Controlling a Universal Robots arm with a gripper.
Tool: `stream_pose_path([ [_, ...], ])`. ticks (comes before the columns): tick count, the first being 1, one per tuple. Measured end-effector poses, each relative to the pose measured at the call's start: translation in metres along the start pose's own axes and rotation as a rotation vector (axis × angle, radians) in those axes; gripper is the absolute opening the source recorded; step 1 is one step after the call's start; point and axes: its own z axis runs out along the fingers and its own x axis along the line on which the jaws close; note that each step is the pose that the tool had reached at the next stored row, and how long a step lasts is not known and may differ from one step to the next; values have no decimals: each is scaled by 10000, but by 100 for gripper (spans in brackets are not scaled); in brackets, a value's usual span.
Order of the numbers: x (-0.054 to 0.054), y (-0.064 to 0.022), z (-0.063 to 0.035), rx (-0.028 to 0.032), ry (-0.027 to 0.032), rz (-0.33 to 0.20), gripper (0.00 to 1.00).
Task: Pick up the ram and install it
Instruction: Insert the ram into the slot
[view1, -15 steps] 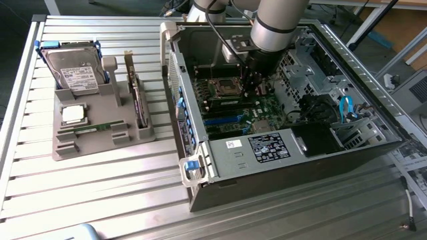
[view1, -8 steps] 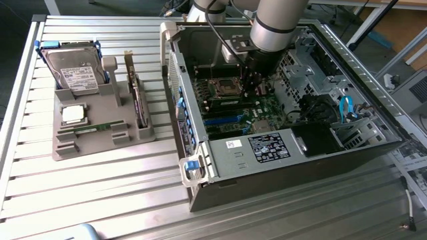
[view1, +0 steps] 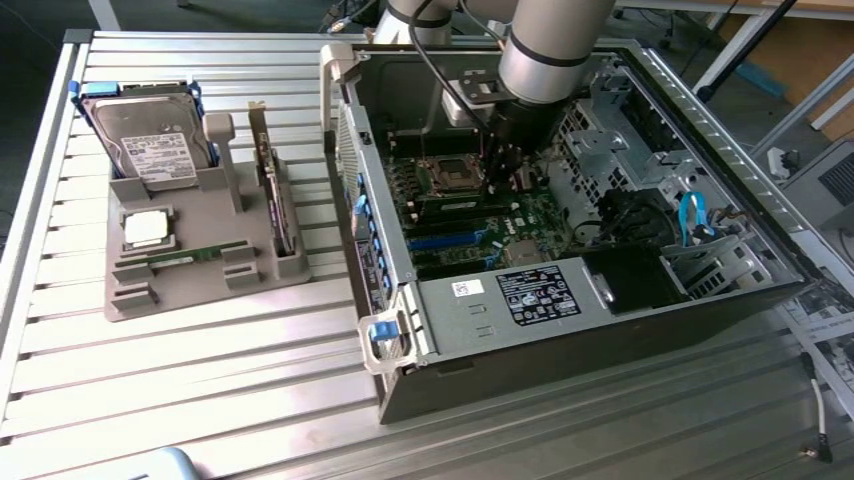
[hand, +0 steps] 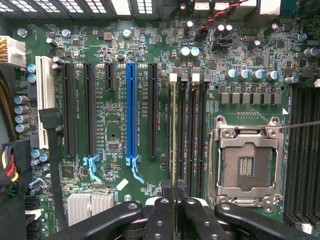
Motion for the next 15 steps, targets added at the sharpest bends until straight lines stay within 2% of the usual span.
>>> stream_pose_path([
  [4, 0, 1, 0, 36, -2, -1, 12],
  [11, 0, 3, 0, 45, -1, 0, 12],
  [15, 0, 6, 0, 87, -1, -1, 12],
])
